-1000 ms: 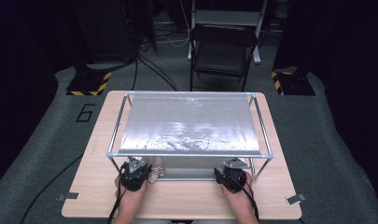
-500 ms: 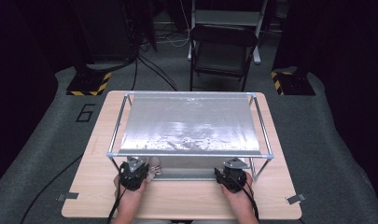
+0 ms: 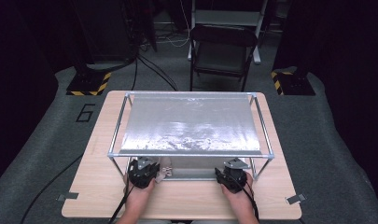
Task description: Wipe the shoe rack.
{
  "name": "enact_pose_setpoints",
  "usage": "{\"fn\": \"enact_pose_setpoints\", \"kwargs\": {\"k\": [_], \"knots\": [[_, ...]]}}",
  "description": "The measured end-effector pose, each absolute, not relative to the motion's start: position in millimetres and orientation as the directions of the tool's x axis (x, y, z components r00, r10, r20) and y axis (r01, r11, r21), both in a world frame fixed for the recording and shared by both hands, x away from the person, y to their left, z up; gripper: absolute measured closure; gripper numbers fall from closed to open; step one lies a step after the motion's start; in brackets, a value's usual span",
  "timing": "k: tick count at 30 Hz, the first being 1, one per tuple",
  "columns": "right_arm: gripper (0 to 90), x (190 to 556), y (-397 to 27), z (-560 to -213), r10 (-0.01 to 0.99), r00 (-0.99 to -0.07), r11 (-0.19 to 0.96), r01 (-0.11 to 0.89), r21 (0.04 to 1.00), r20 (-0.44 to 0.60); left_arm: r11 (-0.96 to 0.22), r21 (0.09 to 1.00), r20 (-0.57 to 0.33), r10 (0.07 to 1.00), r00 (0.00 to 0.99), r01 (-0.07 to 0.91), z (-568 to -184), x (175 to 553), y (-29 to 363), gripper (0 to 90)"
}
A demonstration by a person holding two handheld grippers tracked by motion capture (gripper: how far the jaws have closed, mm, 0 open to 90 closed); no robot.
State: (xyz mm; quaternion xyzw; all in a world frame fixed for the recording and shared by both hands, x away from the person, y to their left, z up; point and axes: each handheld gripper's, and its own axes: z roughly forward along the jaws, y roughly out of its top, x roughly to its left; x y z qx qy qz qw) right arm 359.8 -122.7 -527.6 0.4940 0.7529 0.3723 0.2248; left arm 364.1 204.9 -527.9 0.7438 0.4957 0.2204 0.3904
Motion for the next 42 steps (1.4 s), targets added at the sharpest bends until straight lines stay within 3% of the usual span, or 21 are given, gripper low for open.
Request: {"fn": "enact_pose_setpoints", "kwargs": {"k": [4, 7, 11, 14, 19, 22, 25, 28, 31, 32, 36, 42], "knots": [[52.5, 359.9, -122.8, -527.6, 0.910, -0.413, 0.230, 0.579, 0.782, 0.038, -0.223, 0.799, -0.004, 0.927, 0.376, 0.559, -527.0, 364.5, 219.0, 82.6], [52.6, 359.8, -122.7, -527.6, 0.910, -0.413, 0.229, 0.580, 0.782, 0.040, -0.225, 0.777, -0.016, 0.927, 0.375, 0.588, -525.2, 367.2, 228.0, 82.7], [52.6, 359.9, -123.2, -527.9, 0.911, -0.410, 0.233, 0.574, 0.785, 0.029, -0.208, 0.802, -0.071, 0.898, 0.435, 0.560, -529.3, 363.7, 206.3, 82.8], [52.6, 361.2, -123.5, -528.0, 0.907, -0.421, 0.239, 0.571, 0.785, 0.030, -0.285, 0.797, -0.003, 0.880, 0.476, 0.532, -527.5, 359.7, 201.4, 82.8], [52.7, 360.5, -123.6, -528.0, 0.908, -0.419, 0.240, 0.561, 0.792, 0.021, -0.250, 0.794, 0.022, 0.923, 0.384, 0.555, -524.3, 361.7, 224.9, 82.9], [52.7, 360.7, -123.6, -527.8, 0.907, -0.420, 0.241, 0.571, 0.785, 0.027, -0.245, 0.782, 0.010, 0.925, 0.381, 0.574, -523.7, 362.5, 231.0, 82.9], [52.7, 360.7, -123.6, -527.8, 0.907, -0.420, 0.244, 0.568, 0.786, 0.022, -0.213, 0.801, -0.082, 0.887, 0.455, 0.560, -528.4, 360.1, 214.2, 82.9], [52.8, 361.2, -123.6, -528.1, 0.907, -0.421, 0.240, 0.571, 0.785, 0.029, -0.256, 0.800, -0.039, 0.881, 0.472, 0.543, -526.5, 358.7, 210.3, 82.9], [52.7, 360.7, -123.7, -527.8, 0.908, -0.419, 0.242, 0.571, 0.785, 0.025, -0.258, 0.793, 0.000, 0.906, 0.424, 0.552, -524.4, 362.6, 223.6, 82.8], [52.8, 361.1, -123.8, -528.0, 0.906, -0.422, 0.242, 0.569, 0.786, 0.026, -0.227, 0.795, -0.037, 0.907, 0.418, 0.562, -525.0, 363.0, 226.9, 82.9], [52.7, 361.2, -123.7, -528.0, 0.907, -0.420, 0.240, 0.571, 0.785, 0.029, -0.253, 0.794, -0.042, 0.884, 0.465, 0.553, -523.4, 354.7, 223.4, 83.0], [52.7, 360.7, -124.0, -528.2, 0.911, -0.413, 0.249, 0.562, 0.789, 0.006, -0.295, 0.809, -0.004, 0.862, 0.507, 0.508, -503.0, 338.3, 234.9, 83.0]]}}
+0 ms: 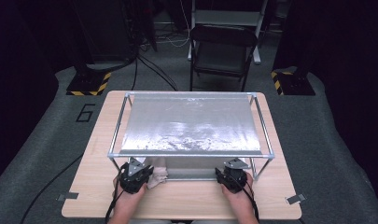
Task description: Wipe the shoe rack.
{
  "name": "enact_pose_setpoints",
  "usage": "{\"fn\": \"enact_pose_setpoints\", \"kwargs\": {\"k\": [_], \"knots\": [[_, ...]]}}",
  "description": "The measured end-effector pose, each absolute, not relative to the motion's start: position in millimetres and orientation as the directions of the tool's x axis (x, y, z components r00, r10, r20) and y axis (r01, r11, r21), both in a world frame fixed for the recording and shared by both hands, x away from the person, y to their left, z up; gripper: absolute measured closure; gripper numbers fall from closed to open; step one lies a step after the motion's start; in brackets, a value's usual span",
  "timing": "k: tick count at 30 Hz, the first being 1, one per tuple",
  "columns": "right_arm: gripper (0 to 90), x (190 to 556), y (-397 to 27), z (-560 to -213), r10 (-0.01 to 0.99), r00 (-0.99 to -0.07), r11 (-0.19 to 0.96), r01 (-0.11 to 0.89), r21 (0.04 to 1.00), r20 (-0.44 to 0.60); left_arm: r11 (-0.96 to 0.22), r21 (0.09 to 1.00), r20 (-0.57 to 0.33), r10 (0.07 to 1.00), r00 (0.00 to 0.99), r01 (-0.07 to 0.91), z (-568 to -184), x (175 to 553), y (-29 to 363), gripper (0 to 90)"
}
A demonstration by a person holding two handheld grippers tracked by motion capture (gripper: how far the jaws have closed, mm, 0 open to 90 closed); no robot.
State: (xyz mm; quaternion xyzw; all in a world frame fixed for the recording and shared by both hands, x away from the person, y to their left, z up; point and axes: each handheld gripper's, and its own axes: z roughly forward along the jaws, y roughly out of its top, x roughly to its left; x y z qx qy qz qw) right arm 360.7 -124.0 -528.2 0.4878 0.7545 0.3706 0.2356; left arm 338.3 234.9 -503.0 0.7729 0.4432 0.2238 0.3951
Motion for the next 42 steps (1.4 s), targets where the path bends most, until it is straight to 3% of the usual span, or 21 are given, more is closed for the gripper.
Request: {"fn": "enact_pose_setpoints", "kwargs": {"k": [2, 8, 16, 26, 38, 42], "knots": [[52.7, 360.7, -123.9, -528.2, 0.911, -0.413, 0.249, 0.562, 0.789, 0.006, -0.351, 0.805, 0.053, 0.846, 0.530, 0.479, -495.1, 332.8, 241.4, 82.9], [52.7, 360.9, -123.8, -528.2, 0.910, -0.415, 0.246, 0.566, 0.787, 0.013, -0.295, 0.832, 0.010, 0.855, 0.518, 0.470, -483.5, 316.1, 250.4, 83.0], [52.7, 360.7, -123.8, -528.0, 0.910, -0.415, 0.248, 0.569, 0.784, 0.013, -0.304, 0.831, 0.023, 0.856, 0.516, 0.466, -482.0, 303.9, 263.7, 83.0], [52.7, 361.1, -123.8, -528.0, 0.906, -0.422, 0.243, 0.569, 0.786, 0.026, -0.228, 0.851, -0.016, 0.889, 0.457, 0.473, -468.7, 281.0, 295.0, 83.0], [52.8, 361.2, -123.9, -528.2, 0.908, -0.419, 0.246, 0.569, 0.784, 0.020, -0.180, 0.904, 0.024, 0.927, 0.375, 0.388, -428.0, 259.3, 330.6, 83.2], [52.7, 361.1, -123.7, -528.1, 0.906, -0.422, 0.242, 0.569, 0.786, 0.026, -0.165, 0.889, 0.003, 0.935, 0.355, 0.426, -442.6, 268.9, 336.7, 83.3]]}}
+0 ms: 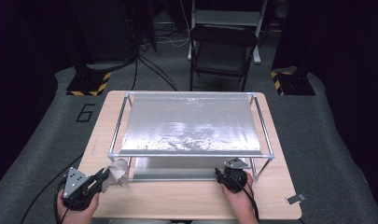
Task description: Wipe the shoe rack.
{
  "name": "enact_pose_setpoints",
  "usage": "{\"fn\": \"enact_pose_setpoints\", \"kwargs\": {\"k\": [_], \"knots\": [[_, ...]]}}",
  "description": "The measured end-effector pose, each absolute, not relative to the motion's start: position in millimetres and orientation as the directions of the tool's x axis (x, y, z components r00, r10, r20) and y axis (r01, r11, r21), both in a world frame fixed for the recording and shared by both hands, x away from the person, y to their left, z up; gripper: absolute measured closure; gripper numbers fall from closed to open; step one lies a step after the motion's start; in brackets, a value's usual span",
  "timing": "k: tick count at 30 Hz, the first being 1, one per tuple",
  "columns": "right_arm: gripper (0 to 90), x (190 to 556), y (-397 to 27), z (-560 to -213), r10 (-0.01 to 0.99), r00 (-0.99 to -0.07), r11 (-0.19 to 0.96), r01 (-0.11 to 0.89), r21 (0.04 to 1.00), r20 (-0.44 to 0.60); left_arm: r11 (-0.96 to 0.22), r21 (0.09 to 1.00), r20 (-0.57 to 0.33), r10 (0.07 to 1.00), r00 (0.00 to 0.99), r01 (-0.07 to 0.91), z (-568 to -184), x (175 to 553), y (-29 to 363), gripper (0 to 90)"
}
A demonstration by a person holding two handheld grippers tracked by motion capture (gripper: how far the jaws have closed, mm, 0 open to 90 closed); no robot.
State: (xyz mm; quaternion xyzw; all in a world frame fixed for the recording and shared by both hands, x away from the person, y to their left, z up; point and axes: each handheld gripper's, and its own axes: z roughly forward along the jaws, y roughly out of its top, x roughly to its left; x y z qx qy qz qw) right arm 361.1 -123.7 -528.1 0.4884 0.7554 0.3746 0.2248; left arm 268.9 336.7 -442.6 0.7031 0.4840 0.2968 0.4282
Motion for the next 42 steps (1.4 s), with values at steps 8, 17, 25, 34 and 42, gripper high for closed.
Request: {"fn": "enact_pose_setpoints", "kwargs": {"k": [8, 17, 25, 34, 42], "knots": [[52.7, 361.1, -123.8, -528.1, 0.906, -0.422, 0.242, 0.569, 0.786, 0.026, -0.142, 0.902, -0.005, 0.941, 0.339, 0.407, -432.8, 272.3, 342.9, 83.3], [52.7, 360.8, -123.8, -528.0, 0.910, -0.415, 0.247, 0.569, 0.785, 0.015, -0.148, 0.882, -0.014, 0.941, 0.339, 0.447, -450.2, 286.1, 341.3, 83.3], [53.2, 360.8, -123.4, -527.9, 0.909, -0.416, 0.240, 0.570, 0.786, 0.024, -0.126, 0.912, -0.013, 0.942, 0.336, 0.389, -427.0, 290.1, 346.7, 83.3], [54.1, 361.0, -123.0, -527.6, 0.909, -0.416, 0.241, 0.573, 0.783, 0.025, -0.123, 0.879, -0.045, 0.940, 0.338, 0.460, -454.6, 305.6, 350.5, 83.2], [54.3, 361.4, -123.3, -527.9, 0.912, -0.410, 0.248, 0.572, 0.782, 0.011, -0.126, 0.910, -0.017, 0.940, 0.340, 0.396, -434.1, 310.7, 354.6, 83.3]]}}
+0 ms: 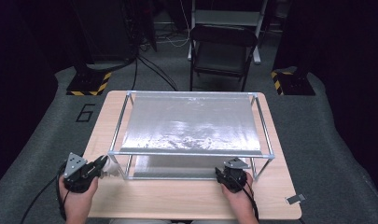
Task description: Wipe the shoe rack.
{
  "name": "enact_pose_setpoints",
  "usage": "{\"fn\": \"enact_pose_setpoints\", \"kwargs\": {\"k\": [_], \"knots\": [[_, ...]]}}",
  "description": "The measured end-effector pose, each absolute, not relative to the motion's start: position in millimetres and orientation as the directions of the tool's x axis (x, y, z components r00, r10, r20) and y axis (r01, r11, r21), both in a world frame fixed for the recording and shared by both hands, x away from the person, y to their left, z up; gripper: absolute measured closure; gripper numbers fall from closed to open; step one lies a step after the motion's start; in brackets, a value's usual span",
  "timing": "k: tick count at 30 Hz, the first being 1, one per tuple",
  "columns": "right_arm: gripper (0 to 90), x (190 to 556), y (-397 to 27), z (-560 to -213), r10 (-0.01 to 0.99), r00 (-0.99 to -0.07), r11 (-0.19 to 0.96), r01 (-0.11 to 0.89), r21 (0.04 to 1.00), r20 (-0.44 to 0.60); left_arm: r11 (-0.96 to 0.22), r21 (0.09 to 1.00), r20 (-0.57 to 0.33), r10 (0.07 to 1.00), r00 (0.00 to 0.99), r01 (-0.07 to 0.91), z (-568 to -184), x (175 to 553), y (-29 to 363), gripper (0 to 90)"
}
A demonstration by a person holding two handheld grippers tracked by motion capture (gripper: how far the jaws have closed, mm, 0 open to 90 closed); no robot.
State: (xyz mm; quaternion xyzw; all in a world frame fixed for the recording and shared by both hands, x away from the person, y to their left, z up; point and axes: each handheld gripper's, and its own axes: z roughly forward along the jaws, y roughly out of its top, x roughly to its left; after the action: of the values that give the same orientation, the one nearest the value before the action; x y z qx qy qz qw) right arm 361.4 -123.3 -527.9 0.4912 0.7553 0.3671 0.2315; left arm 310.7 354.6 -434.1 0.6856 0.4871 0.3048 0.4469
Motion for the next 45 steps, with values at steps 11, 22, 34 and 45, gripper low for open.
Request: {"fn": "enact_pose_setpoints", "kwargs": {"k": [11, 22, 34, 45], "knots": [[54.7, 361.5, -122.8, -528.2, 0.913, -0.408, 0.247, 0.569, 0.784, 0.009, -0.073, 0.904, -0.061, 0.953, 0.295, 0.421, -442.5, 326.0, 365.1, 83.3], [54.8, 360.4, -121.3, -528.3, 0.917, -0.398, 0.230, 0.581, 0.780, 0.026, -0.055, 0.911, -0.080, 0.949, 0.306, 0.408, -431.2, 325.5, 370.4, 83.3], [54.8, 360.7, -121.9, -528.2, 0.915, -0.403, 0.241, 0.574, 0.783, 0.013, -0.115, 0.880, -0.106, 0.897, 0.428, 0.460, -459.2, 314.7, 346.5, 83.4], [54.8, 360.6, -121.8, -528.2, 0.915, -0.403, 0.243, 0.573, 0.783, 0.011, -0.141, 0.891, -0.084, 0.883, 0.462, 0.432, -446.0, 298.1, 350.4, 83.4]]}}
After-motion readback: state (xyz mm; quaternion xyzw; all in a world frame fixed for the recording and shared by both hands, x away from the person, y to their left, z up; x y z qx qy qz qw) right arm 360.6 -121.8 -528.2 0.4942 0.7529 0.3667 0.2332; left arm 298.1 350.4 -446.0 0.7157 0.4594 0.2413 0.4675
